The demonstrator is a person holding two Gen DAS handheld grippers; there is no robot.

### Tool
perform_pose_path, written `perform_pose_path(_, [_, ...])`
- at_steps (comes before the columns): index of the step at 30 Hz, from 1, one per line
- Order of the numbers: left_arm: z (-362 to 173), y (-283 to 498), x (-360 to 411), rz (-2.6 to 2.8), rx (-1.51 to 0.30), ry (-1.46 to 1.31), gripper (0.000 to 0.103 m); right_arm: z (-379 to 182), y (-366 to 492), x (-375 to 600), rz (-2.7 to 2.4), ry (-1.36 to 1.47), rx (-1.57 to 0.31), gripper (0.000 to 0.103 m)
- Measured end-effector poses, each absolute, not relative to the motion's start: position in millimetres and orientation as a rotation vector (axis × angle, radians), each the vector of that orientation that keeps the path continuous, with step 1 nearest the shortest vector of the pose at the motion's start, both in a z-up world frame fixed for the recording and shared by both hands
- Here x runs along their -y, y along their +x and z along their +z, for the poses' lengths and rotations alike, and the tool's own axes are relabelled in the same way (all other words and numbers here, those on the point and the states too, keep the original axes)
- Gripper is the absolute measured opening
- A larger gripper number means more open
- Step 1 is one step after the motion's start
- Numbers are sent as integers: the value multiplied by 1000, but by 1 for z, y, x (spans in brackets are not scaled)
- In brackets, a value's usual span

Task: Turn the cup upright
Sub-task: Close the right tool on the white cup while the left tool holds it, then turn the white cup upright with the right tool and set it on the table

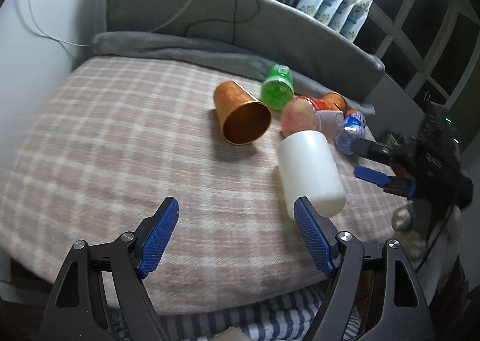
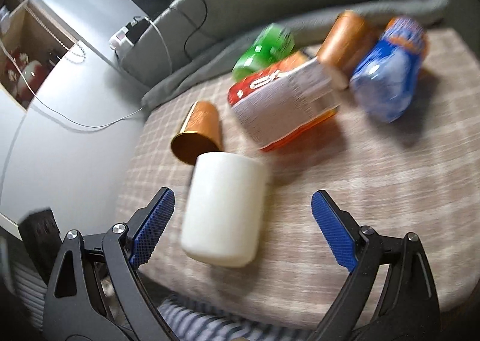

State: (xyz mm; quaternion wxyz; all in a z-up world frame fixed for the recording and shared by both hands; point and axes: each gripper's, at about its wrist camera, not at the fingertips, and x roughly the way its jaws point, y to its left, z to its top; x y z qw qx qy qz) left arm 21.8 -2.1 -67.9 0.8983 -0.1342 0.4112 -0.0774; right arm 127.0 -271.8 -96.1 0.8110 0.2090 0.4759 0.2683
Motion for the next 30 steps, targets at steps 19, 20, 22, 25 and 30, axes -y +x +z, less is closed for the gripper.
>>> perform_pose_path(19, [-78, 20, 16, -233, -921, -290, 79, -129, 164, 227, 676, 424, -1217, 78])
perform_pose_path(20, [-79, 20, 17, -232, -923, -290, 79, -128, 163, 227, 677, 422, -1209, 78])
perform_pose_path(22, [-81, 21, 17, -233, -927, -294, 79, -125, 159, 229, 677, 412, -1192, 78])
perform_pose_path(25, [-80, 22, 16, -235, -924, -294, 79, -121, 152, 230, 668, 395, -1163, 78])
perform_pose_path(30, [-78, 23, 18, -232, -917, -277, 79, -110, 140, 233, 636, 346, -1087, 78])
